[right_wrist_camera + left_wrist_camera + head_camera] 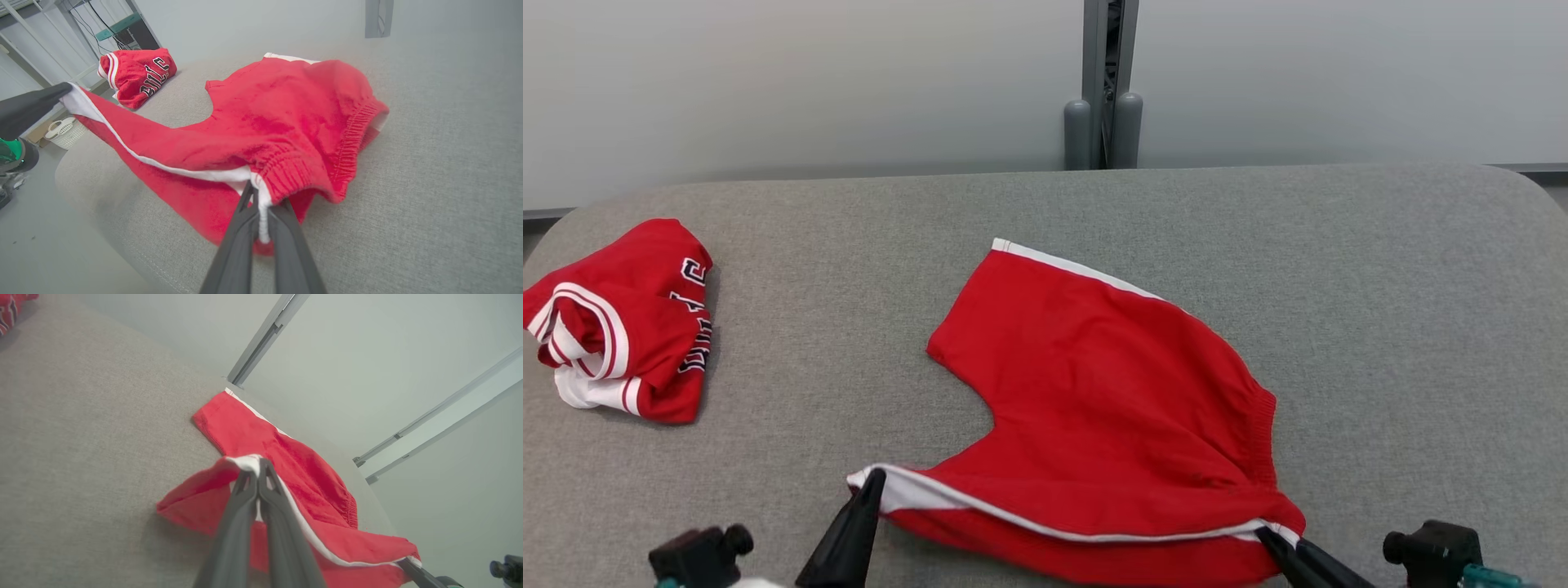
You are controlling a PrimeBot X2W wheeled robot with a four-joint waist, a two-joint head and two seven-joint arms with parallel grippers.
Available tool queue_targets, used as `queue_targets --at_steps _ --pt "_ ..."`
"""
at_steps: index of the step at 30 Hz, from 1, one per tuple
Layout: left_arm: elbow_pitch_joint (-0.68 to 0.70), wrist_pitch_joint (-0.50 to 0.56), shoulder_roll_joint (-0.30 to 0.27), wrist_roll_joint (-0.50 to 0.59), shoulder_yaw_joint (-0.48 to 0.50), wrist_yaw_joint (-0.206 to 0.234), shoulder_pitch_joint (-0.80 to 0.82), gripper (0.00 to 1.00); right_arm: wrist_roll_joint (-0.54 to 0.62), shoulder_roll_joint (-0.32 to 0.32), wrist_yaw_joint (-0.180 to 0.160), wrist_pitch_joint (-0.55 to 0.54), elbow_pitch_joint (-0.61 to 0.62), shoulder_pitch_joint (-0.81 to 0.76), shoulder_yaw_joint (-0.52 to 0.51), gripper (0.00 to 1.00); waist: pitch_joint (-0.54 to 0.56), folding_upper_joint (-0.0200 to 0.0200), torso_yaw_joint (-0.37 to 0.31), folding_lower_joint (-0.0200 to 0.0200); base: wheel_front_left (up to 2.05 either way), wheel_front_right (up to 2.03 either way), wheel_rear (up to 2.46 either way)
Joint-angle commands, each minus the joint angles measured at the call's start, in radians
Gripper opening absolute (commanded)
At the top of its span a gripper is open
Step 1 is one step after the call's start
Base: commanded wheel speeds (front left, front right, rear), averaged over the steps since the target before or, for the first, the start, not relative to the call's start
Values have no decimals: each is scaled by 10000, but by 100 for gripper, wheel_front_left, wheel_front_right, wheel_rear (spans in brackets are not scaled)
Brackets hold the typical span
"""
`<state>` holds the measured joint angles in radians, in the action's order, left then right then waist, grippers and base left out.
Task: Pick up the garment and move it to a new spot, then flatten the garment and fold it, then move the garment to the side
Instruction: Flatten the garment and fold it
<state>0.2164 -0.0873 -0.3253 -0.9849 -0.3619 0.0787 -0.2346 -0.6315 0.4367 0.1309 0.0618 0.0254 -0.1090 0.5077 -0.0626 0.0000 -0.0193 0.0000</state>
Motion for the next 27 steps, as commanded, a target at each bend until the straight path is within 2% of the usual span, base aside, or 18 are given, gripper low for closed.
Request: queue_targets --at_steps 1,2,7,13,19,27 --pt "-485 98 89 106 -59 -136 764 0 -140 -105 0 89 -266 325 -84 0 28 0 -18 0 0 0 0" --pt "-1084 223 180 223 -177 -268 1475 0 -210 -255 0 131 -565 592 -159 0 11 0 -61 0 0 0 0" --pt "-2431 416 322 440 -284 -538 3004 0 -276 -541 0 243 -1192 1215 -471 0 -186 0 -203 0 0 0 0" --pt "-4613 385 582 832 -392 -1023 5369 0 -326 -1098 0 359 -2125 2408 -722 0 -922 0 -607 0 0 0 0" --pt "-6887 298 750 1213 -534 -1478 7536 0 -344 -1625 0 436 -3072 3730 -451 0 -1783 0 -1188 0 0 0 0" --pt "-9274 213 774 1621 -812 -1823 9626 0 -609 -2196 0 759 -4385 5214 220 0 -2543 0 -1800 0 0 0 0"
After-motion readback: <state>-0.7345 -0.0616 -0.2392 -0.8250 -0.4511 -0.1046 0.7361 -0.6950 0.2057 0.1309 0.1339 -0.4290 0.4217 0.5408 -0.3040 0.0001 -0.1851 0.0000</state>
